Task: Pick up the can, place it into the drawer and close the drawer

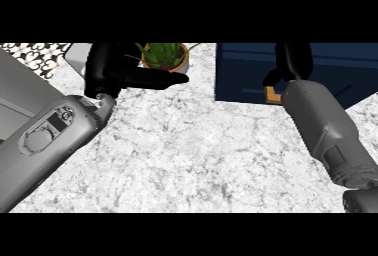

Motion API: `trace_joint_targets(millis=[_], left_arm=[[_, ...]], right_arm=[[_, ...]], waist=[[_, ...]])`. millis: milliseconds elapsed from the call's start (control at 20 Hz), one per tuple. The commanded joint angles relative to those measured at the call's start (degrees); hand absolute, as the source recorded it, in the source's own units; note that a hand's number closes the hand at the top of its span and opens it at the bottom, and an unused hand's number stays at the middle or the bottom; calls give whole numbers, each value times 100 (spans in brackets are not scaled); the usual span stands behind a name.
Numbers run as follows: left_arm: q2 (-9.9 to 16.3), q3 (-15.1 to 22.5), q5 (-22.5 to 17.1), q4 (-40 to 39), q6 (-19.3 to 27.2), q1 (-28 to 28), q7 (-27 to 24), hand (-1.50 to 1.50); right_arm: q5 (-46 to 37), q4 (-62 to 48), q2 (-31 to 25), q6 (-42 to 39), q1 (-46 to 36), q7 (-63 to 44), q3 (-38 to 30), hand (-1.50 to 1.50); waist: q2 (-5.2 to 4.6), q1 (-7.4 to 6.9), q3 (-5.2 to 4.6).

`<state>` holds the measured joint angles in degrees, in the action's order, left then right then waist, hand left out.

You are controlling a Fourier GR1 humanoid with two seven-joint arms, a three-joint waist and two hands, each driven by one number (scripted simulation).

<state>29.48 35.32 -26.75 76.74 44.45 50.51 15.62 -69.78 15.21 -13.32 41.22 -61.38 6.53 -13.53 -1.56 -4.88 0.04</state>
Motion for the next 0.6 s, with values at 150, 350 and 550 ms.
trace_joint_targets(millis=[150, 350, 550], left_arm=[[-2, -65, 50, 142, -88, -449, -211, -150], [228, -326, -26, 86, -303, -307, -228, -150], [39, -146, 137, 197, -22, -752, -402, -150]], right_arm=[[579, -82, 148, -71, -448, 563, -488, -150], [1180, 71, 474, -127, -474, 1032, -967, -150], [1812, 223, 411, -532, -571, 1599, -1490, -150]], waist=[[-46, -72, 15], [-55, -32, 23], [5, 35, 25]])
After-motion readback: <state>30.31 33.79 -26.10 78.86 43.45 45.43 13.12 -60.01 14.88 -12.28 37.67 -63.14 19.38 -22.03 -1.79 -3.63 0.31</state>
